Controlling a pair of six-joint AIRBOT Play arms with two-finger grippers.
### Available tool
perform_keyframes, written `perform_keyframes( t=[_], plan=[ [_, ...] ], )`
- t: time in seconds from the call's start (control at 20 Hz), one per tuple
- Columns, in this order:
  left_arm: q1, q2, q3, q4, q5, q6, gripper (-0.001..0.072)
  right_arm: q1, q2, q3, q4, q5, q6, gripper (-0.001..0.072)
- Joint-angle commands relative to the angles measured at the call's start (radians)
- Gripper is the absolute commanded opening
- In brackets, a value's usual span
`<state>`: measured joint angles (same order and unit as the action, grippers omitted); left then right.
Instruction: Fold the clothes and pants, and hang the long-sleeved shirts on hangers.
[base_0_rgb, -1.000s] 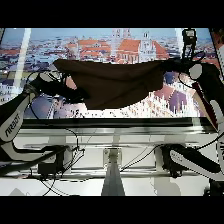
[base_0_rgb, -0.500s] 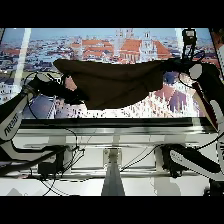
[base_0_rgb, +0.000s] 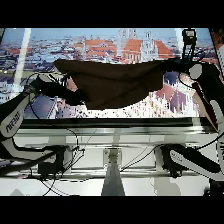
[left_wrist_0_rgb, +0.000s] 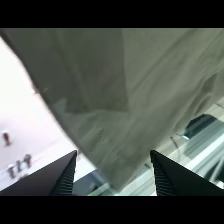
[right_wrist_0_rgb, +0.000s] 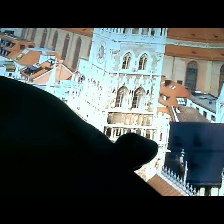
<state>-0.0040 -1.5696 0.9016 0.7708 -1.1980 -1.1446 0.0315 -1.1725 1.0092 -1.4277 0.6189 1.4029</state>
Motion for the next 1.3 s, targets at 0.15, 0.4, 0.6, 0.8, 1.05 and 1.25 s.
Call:
perform_keyframes(
  t=[0.15, 0.4, 0.6, 0.8, 1.05, 1.25],
  plan=[
    [-0.030, -0.022, -0.001, -0.025, 0.039, 0.063, 0.0503, 0.000, 0.001, 0.000, 0.000, -0.001, 0.000, 0.0013],
    [-0.032, -0.022, 0.000, -0.118, 0.039, 0.143, 0.0178, 0.000, 0.001, 0.000, 0.000, 0.000, 0.000, 0.0013],
    [-0.031, -0.022, 0.000, -0.121, 0.018, 0.143, 0.0148, 0.000, 0.001, 0.000, 0.000, 0.000, 0.000, 0.0013],
    [-0.007, -0.021, 0.000, -0.121, -0.050, 0.144, 0.0018, 0.000, 0.001, 0.000, 0.000, 0.002, 0.000, 0.0013],
    [0.087, -0.018, 0.000, -0.123, -0.140, 0.173, 0.0017, 0.000, 0.001, 0.000, -0.002, 0.029, -0.001, 0.0013],
    [0.147, 0.029, 0.000, -0.176, -0.227, 0.266, 0.0016, 0.000, 0.001, 0.000, -0.016, 0.053, -0.007, 0.0013]
  ],
)
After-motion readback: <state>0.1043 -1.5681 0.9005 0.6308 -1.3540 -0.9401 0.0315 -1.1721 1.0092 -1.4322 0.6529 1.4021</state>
